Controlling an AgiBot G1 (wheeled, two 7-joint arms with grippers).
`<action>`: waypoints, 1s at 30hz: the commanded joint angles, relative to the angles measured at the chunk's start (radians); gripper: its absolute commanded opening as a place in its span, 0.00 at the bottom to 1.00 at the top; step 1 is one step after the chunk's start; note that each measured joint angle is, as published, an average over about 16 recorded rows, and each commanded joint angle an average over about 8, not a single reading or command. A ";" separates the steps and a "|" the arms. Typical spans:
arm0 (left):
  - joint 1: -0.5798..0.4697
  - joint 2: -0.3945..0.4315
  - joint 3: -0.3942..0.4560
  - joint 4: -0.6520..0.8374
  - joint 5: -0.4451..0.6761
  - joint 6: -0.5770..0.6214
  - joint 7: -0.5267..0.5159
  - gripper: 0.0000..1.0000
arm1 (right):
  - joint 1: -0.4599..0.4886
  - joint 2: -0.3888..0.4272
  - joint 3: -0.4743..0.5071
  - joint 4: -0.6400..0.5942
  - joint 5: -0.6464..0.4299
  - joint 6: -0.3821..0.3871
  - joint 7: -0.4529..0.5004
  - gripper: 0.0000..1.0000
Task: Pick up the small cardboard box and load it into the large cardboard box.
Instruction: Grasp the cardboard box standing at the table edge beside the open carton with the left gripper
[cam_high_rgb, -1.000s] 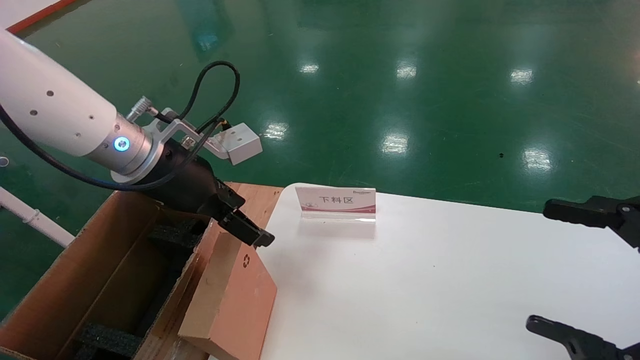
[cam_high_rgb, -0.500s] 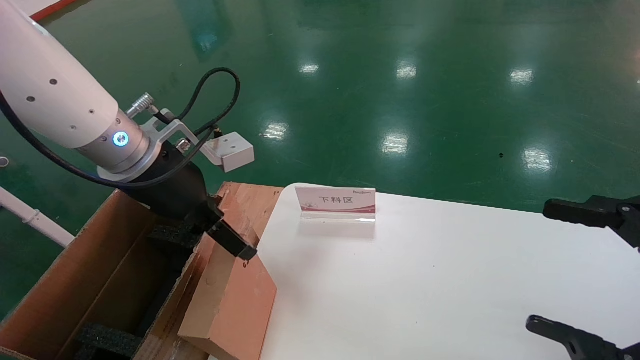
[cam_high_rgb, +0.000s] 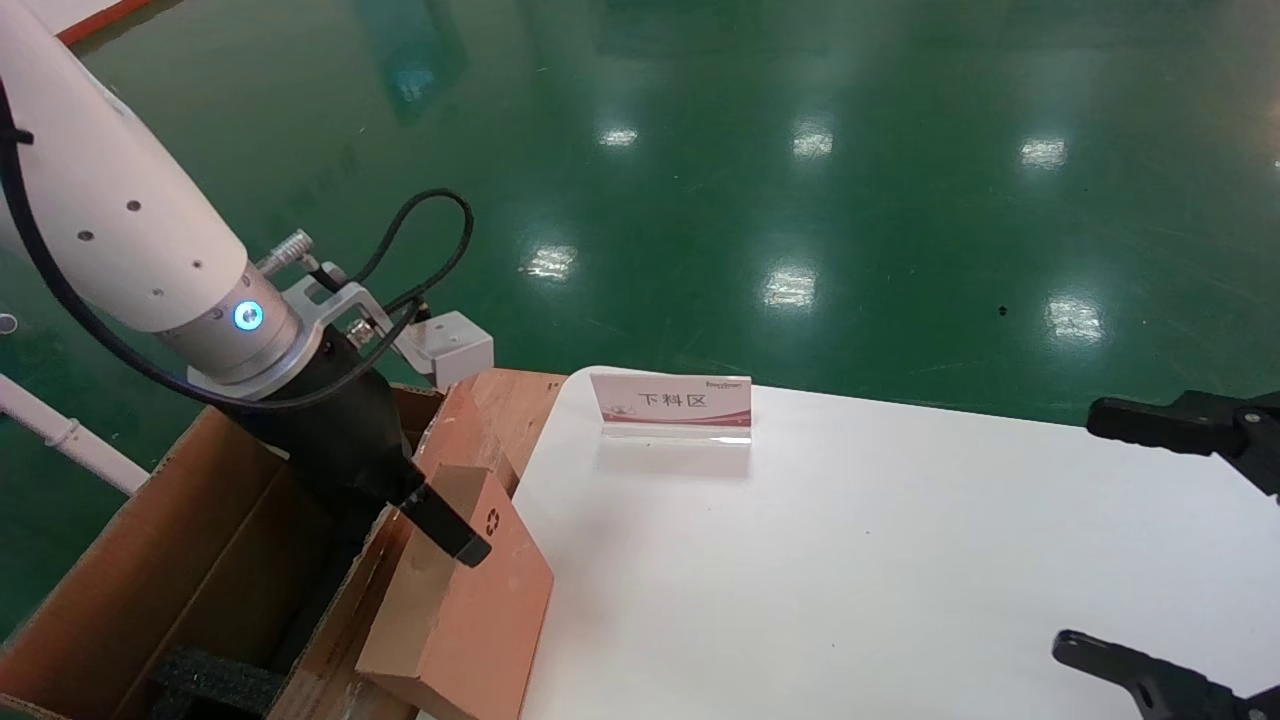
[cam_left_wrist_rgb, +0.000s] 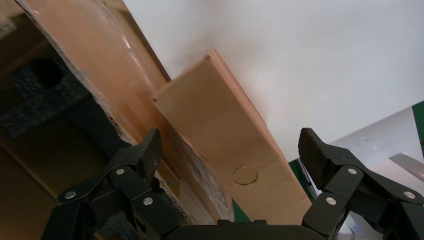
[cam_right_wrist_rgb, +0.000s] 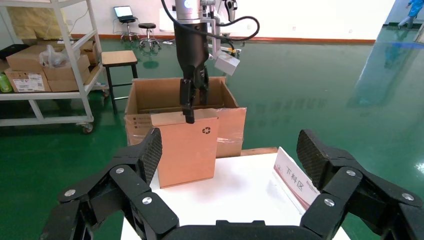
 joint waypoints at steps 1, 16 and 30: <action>-0.004 0.002 0.019 -0.001 -0.005 -0.004 -0.005 1.00 | 0.000 0.000 0.000 0.000 0.000 0.000 0.000 1.00; -0.004 -0.004 0.093 -0.001 -0.025 -0.030 -0.012 1.00 | 0.000 0.000 -0.001 0.000 0.001 0.000 -0.001 1.00; 0.018 -0.002 0.126 0.001 -0.022 -0.052 0.004 1.00 | 0.000 0.001 -0.002 0.000 0.001 0.001 -0.001 1.00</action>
